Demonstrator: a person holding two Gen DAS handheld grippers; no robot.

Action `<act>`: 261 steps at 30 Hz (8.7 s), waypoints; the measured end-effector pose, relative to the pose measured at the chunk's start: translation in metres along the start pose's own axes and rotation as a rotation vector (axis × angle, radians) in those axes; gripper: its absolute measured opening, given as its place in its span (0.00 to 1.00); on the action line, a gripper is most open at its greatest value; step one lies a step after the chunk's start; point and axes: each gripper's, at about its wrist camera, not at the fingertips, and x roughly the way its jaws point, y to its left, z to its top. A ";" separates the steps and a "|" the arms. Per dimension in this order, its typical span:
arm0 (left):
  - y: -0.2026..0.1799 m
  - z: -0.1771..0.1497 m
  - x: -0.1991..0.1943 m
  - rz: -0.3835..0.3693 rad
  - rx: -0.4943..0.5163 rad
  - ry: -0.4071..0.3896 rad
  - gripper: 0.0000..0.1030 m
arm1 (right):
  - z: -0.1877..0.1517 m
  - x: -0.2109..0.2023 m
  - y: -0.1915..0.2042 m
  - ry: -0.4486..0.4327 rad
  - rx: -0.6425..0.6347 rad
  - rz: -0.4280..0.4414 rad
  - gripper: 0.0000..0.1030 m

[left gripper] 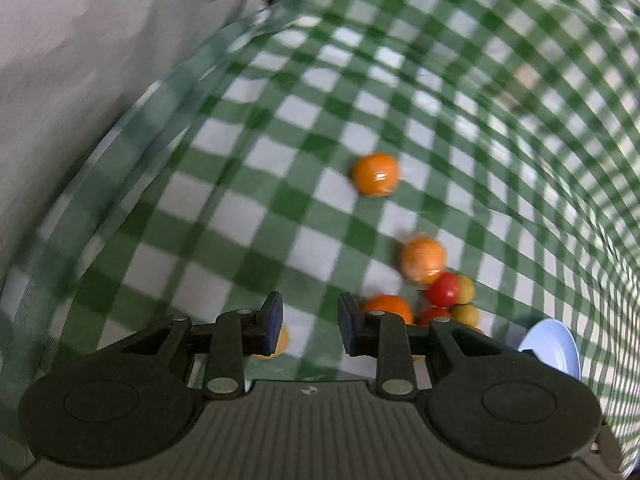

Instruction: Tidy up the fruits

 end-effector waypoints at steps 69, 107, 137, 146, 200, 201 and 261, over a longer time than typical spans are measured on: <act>-0.191 -0.122 0.012 -0.118 0.625 -0.165 0.26 | -0.014 -0.036 -0.123 0.062 0.154 -0.232 0.37; -0.192 -0.124 0.006 -0.150 0.649 -0.156 0.26 | -0.029 -0.016 -0.118 0.057 0.152 -0.262 0.37; -0.190 -0.124 -0.003 -0.225 0.642 -0.160 0.28 | -0.042 -0.015 -0.118 0.038 0.167 -0.323 0.49; -0.189 -0.124 -0.004 -0.231 0.645 -0.159 0.36 | -0.044 -0.019 -0.123 0.021 0.219 -0.386 0.64; -0.066 0.005 0.031 -0.314 0.193 0.083 0.11 | -0.015 0.081 -0.013 0.048 0.202 0.020 0.34; -0.067 0.004 0.033 -0.316 0.193 0.092 0.11 | -0.015 0.086 -0.013 0.058 0.195 0.018 0.34; -0.107 -0.011 0.051 -0.067 0.433 0.013 0.28 | -0.020 0.080 -0.021 0.117 0.055 0.063 0.26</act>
